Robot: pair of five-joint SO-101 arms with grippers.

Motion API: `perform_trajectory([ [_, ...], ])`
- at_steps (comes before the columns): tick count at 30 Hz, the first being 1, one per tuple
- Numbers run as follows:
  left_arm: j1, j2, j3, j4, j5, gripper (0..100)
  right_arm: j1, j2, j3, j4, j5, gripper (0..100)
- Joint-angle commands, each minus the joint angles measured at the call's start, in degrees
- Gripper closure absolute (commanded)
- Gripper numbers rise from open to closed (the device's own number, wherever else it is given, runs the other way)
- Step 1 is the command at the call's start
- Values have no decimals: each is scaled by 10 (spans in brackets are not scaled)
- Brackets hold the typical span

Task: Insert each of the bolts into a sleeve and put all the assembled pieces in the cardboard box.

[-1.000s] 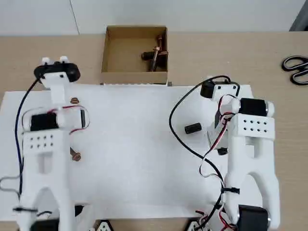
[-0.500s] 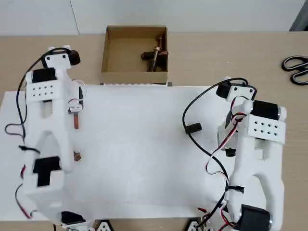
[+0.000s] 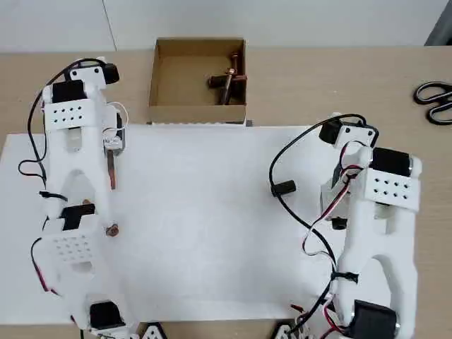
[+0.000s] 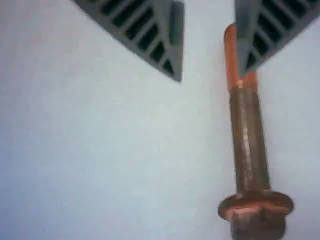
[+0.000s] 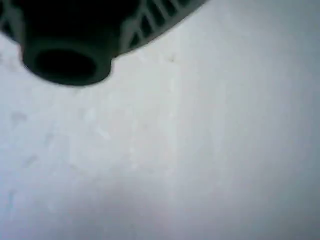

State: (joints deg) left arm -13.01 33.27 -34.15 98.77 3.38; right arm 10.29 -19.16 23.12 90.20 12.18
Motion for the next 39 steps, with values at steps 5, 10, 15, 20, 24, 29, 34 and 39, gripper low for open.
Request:
perform_trajectory([
  [5, -16, 25, -25, 7, 2, 927, 5, -22, -2, -9, -1, 991],
  [10, -25, 40, -26, -1, 2, 924, 6, -22, -2, -7, -1, 991],
  [15, -24, 42, -25, -12, 1, 913, 6, -22, -2, -5, -1, 991],
  [20, -24, 43, -22, -32, 1, 892, 7, -22, 2, -5, -1, 991],
  [24, -25, 48, -21, -44, 1, 892, 7, -22, 32, -9, 0, 991],
  [29, -25, 91, -26, -46, 1, 892, 7, -36, 47, -10, 0, 991],
  [34, -25, 119, -26, -79, 1, 892, 3, -84, 58, -41, 5, 991],
  [39, -24, 144, -26, -101, 1, 906, 4, -109, 88, -41, 24, 991],
])
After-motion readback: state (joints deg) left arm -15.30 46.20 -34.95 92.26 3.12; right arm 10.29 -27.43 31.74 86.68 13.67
